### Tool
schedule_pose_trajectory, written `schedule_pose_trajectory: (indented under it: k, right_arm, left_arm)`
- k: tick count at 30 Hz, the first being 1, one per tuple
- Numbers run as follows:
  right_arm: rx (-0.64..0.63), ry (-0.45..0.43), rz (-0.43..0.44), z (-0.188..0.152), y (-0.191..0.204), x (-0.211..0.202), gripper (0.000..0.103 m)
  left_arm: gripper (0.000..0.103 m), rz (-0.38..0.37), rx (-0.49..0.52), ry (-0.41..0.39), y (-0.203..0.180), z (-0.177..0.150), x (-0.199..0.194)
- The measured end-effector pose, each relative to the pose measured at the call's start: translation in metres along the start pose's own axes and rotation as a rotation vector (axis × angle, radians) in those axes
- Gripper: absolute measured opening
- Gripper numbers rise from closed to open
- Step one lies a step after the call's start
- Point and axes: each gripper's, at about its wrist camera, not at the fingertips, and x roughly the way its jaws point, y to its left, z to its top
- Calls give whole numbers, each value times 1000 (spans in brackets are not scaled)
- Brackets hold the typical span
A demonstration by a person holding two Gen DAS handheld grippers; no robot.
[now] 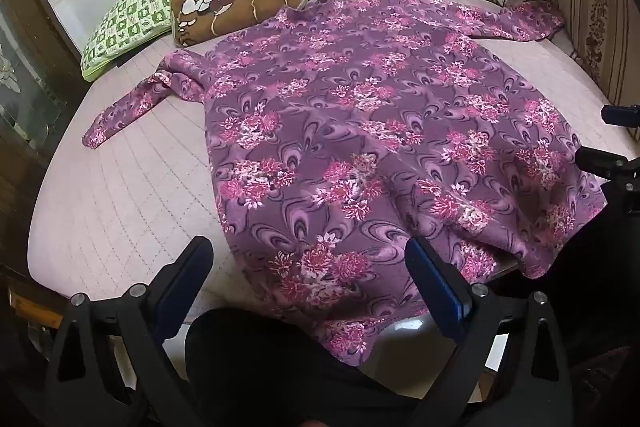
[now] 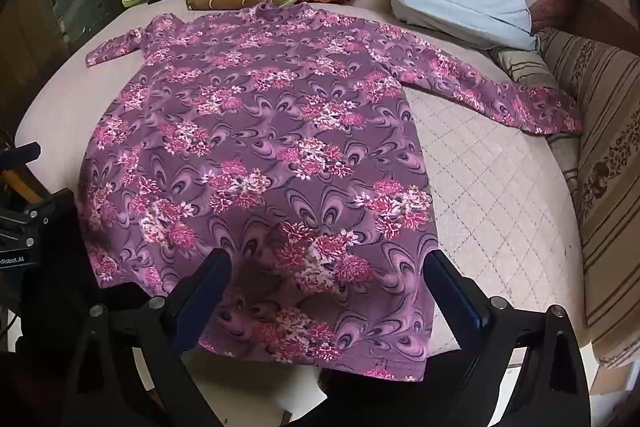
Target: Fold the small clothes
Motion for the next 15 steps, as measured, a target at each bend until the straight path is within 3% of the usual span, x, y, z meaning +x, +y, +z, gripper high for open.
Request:
schedule_pose_trajectory:
  k: [4, 15]
  right_arm:
    - [-28, -14, -55, 1, 5, -5, 98]
    - [-9, -22, -66, -7, -10, -9, 98]
  left_arm:
    - [98, -12, 4, 10, 1, -2, 3]
    - [98, -23, -19, 24, 9, -2, -3]
